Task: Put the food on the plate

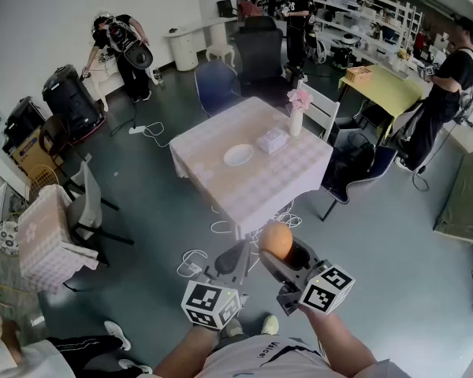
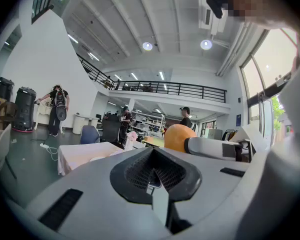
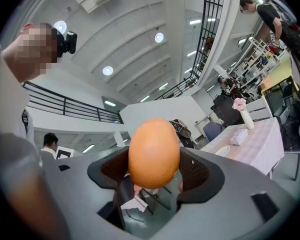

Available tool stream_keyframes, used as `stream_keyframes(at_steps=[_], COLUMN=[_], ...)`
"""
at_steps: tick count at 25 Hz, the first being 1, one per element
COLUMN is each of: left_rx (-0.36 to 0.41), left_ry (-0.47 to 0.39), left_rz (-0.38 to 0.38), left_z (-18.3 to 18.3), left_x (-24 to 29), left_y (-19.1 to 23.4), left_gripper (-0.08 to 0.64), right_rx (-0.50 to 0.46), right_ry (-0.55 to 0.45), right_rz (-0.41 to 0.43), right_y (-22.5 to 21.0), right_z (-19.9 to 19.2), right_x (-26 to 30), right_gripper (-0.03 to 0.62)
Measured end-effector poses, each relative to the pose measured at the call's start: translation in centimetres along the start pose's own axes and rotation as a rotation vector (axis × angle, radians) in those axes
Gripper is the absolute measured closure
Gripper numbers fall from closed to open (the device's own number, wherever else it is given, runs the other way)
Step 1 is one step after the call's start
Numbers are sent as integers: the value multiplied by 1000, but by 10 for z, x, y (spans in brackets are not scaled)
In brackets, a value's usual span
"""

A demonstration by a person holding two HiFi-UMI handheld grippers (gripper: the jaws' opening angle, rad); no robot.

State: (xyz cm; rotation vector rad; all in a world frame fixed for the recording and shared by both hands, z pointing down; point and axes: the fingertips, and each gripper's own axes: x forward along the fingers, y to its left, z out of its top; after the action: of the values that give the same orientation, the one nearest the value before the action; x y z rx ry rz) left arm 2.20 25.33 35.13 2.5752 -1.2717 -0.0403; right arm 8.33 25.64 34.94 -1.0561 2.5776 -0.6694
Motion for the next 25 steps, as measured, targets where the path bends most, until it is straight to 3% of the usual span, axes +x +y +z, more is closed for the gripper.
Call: stream_keyframes(at_steps=[16, 25], left_rx=[20, 19], left_ry=[-25, -27], left_rz=[62, 78], left_z=[5, 13], left_x=[18, 47], left_y=[-2, 18], left_gripper=[554, 554], right_rx=[54, 69], right_ry=[-22, -5], right_rz=[46, 56], right_y=[-27, -50], right_z=[19, 27], right_x=[-14, 14], right_gripper=[268, 268])
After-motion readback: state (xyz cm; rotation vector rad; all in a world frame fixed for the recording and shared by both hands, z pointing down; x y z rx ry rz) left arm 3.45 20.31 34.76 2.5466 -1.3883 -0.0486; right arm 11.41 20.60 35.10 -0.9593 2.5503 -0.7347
